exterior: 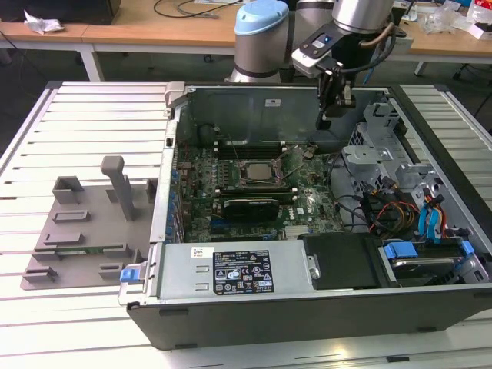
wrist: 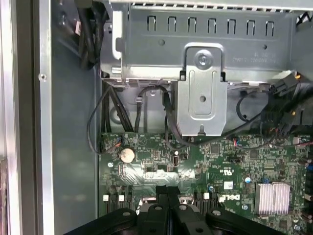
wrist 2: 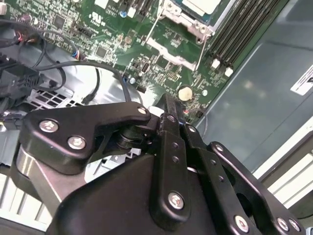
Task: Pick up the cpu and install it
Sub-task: 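Close the cpu cover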
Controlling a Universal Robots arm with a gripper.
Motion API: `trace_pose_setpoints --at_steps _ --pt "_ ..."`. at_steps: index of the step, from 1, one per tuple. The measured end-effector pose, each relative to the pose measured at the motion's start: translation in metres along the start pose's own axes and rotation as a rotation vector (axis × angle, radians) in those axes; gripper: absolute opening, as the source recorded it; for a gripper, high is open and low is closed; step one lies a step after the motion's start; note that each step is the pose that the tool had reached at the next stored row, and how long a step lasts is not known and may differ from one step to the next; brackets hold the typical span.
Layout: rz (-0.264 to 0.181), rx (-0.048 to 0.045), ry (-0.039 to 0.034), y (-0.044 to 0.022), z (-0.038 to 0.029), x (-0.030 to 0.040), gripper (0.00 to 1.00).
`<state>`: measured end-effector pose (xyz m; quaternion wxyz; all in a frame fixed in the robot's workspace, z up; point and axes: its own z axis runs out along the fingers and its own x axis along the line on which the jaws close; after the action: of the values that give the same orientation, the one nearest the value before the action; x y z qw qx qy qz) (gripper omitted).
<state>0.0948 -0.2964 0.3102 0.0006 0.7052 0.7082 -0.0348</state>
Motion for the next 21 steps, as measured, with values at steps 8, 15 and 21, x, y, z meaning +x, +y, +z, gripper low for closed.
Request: trace_pose_setpoints --at_steps 8,15,21 --pt "0.000 0.0003 0.0023 0.0061 0.0162 -0.0008 0.11" --pt "0.000 0.0003 0.0024 0.0070 0.0342 -0.0002 0.11" --pt "0.000 0.0003 0.0025 0.0076 0.0457 0.0004 0.11"
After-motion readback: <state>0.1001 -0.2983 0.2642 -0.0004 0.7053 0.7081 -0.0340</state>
